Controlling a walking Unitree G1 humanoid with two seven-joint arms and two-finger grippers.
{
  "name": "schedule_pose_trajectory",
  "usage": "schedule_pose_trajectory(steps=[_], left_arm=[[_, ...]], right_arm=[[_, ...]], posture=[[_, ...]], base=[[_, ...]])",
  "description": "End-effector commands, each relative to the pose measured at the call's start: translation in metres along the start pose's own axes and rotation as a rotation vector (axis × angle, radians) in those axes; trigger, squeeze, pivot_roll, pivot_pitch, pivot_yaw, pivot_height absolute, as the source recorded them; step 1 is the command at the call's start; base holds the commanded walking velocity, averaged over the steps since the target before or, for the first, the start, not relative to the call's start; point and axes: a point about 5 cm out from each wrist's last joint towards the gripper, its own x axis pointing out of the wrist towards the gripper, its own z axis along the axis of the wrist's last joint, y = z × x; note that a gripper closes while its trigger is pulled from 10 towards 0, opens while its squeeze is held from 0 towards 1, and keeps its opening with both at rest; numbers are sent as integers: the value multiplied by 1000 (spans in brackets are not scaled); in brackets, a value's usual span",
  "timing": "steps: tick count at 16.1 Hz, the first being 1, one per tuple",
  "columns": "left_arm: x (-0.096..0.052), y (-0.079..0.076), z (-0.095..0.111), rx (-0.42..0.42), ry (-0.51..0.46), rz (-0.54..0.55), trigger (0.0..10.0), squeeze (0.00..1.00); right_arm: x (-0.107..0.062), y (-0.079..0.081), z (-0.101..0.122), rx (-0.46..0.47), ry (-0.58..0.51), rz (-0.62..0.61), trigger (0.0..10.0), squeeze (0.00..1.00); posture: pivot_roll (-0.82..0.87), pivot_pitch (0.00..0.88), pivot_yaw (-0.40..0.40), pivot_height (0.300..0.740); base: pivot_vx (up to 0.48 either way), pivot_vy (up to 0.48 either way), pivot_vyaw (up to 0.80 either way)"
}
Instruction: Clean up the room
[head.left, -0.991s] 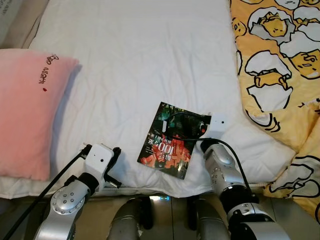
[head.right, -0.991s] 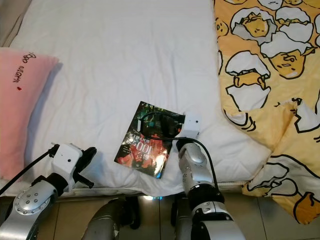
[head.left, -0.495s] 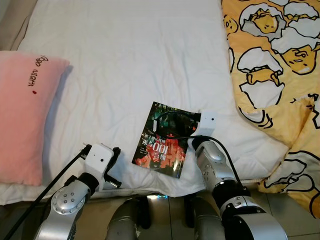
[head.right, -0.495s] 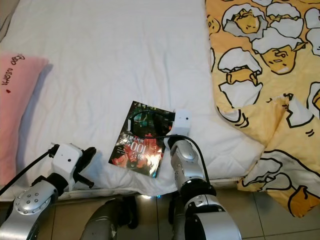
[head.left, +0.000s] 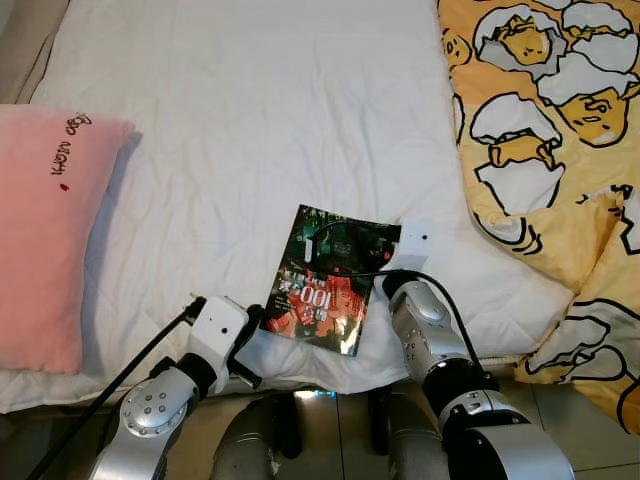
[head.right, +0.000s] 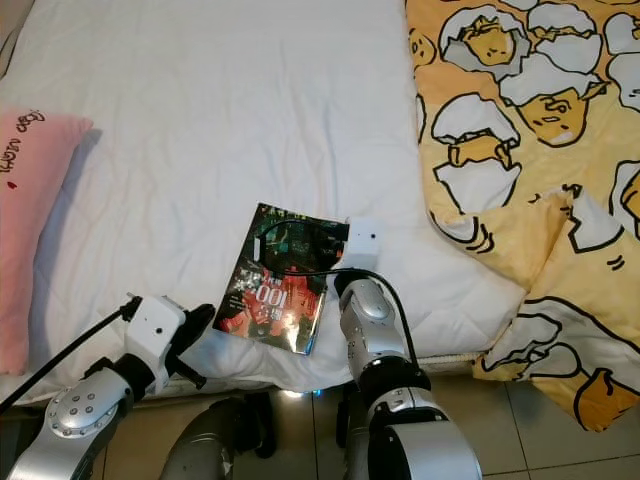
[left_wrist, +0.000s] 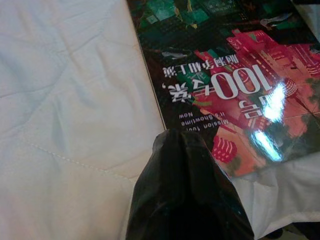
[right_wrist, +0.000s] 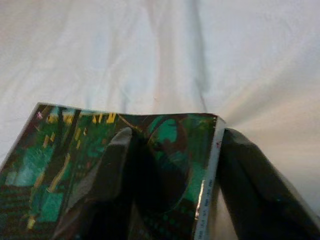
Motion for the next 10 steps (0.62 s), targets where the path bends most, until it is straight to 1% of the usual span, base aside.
schedule_pose_trajectory(steps=[1,7,10], left_arm=[[-3,-2,-5,-1,24,-5,10000,0],[-2,-2,-6,3,32,-9,10000,0],[0,-1,-7,4,32,-5,10000,0]], right_arm=[[-2,18,-4,-21,-5,74,0,0],[-5,25,7,-58,-77,89,0,0],[-7,27,12,-77,-105,84,0,0]], posture=[[25,344,41,740],[19,340,43,740],[14,321,42,740]], base=[[0,0,0],[0,0,0],[0,0,0]])
